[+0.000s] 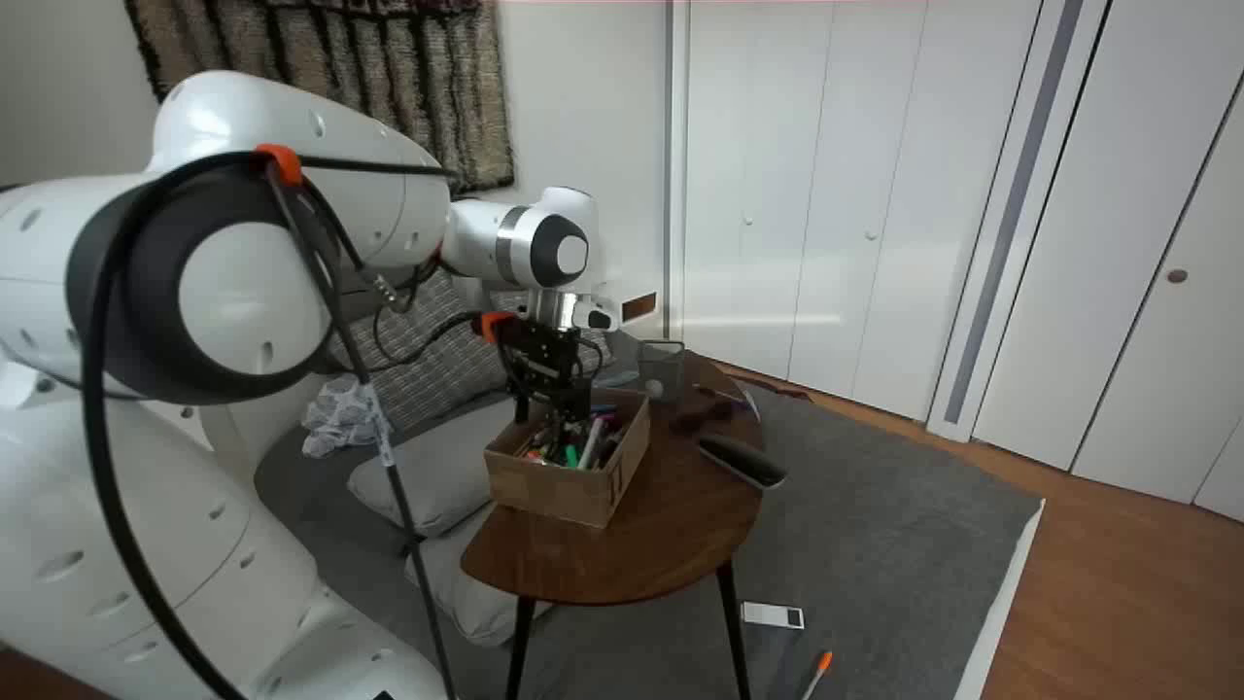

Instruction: Put the eyeglass case in the box

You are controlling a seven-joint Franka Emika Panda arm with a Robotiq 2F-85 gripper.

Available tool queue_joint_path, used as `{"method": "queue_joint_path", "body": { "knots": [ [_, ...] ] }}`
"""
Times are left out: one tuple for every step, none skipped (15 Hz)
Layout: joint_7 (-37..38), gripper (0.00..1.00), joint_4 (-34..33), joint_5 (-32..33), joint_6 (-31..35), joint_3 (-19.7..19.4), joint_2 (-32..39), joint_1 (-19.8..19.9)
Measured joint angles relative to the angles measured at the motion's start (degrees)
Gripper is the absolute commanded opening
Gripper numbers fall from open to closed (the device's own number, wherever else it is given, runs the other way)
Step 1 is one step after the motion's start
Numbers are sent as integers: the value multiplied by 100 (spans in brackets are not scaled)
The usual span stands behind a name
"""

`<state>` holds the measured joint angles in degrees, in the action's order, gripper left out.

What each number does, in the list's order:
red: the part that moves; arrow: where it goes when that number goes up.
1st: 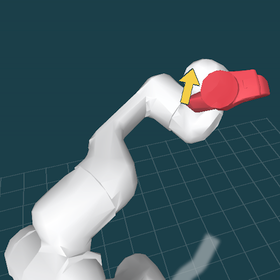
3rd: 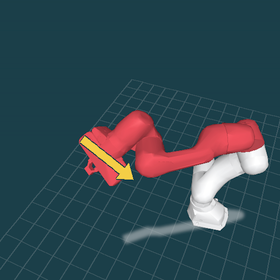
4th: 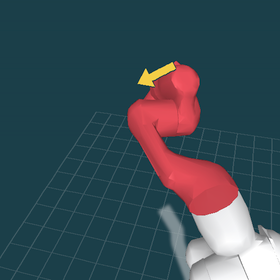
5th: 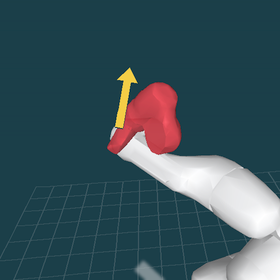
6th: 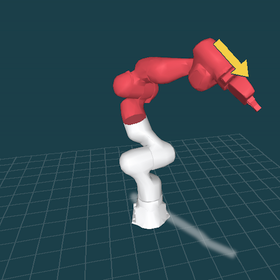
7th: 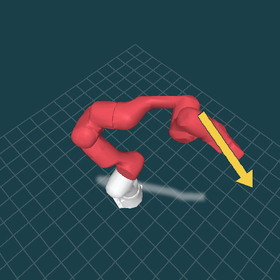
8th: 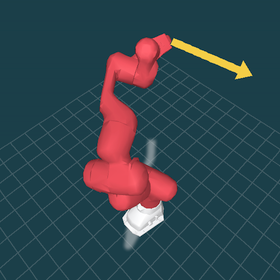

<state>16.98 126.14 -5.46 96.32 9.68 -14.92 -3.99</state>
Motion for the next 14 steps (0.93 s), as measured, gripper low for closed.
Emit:
{"method": "queue_joint_path", "body": {
  "knots": [
    [0, 100, 0, 0, 0, 0, 0, 0],
    [0, 100, 0, 0, 0, 0, 0, 0],
    [-22, 100, 0, 0, 11, -9, 0, -1],
    [-65, 100, 0, 0, 50, -31, -1, 0],
    [-175, 100, 0, 18, 144, -85, -6, 5],
    [-340, 100, 2, 40, 276, -174, -18, 23],
    [-494, 100, 7, 66, 439, -309, -47, 78],
    [-629, 100, 9, 75, 594, -467, -84, 170],
    [-656, 100, 11, 87, 757, -637, -123, 298],
    [-658, 100, 11, 99, 924, -800, -156, 443],
    [-758, 100, 11, 100, 1097, -960, -174, 570],
    [-1012, 100, 8, 92, 1242, -1129, -176, 658],
    [-1403, 100, -3, 98, 1310, -1286, -166, 711],
    [-1875, 100, -34, 142, 1307, -1433, -140, 750]
  ]
}}
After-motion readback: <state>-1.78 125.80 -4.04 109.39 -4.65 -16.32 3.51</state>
